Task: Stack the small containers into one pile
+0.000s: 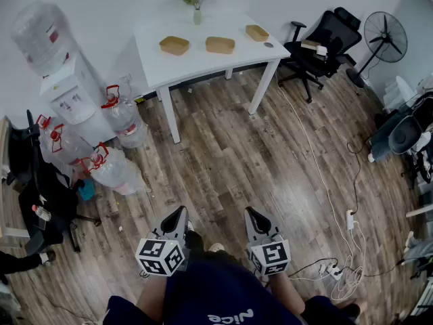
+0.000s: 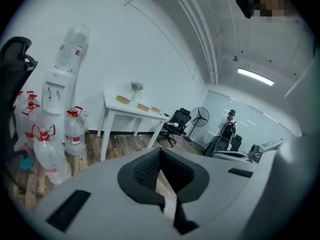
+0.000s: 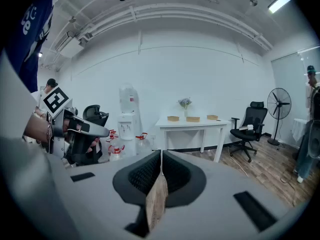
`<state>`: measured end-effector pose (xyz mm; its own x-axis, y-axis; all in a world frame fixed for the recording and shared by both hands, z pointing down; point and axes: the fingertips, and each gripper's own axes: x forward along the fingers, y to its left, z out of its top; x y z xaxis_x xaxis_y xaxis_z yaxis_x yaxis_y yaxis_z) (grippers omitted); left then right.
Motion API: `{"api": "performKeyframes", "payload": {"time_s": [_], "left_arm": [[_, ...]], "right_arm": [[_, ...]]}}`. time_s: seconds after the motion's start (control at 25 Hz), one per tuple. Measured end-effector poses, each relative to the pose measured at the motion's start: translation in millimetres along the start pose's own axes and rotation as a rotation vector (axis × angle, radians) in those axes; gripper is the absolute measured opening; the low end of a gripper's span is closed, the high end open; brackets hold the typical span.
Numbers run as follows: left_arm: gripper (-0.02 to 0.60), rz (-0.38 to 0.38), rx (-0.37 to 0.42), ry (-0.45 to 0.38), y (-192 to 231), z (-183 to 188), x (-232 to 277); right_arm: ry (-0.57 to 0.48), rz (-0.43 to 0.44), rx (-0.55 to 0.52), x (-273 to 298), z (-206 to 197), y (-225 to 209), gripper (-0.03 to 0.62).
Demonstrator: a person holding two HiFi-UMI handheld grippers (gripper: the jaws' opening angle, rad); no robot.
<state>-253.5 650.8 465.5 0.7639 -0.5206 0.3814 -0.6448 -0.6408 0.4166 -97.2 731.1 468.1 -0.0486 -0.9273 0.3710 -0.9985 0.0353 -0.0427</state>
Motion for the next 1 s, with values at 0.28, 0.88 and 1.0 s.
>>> {"api": "performKeyframes", "payload": {"time_s": [0.28, 0.88, 1.0], "left_arm": [[0.015, 0.003, 0.018, -0.02, 26, 31, 19], [0.015, -0.202, 0.095, -0.019, 80, 95, 69], [0.015, -0.201, 0.086, -0.021, 85, 101, 74]], "right_arm": [[0.009, -0.01, -0.02, 30, 18, 9, 0.051], [-0.045, -0.104, 0.101, 114, 44, 26, 0.054], [-0.007, -0.087, 0.095, 124, 41, 27, 0.054]]}}
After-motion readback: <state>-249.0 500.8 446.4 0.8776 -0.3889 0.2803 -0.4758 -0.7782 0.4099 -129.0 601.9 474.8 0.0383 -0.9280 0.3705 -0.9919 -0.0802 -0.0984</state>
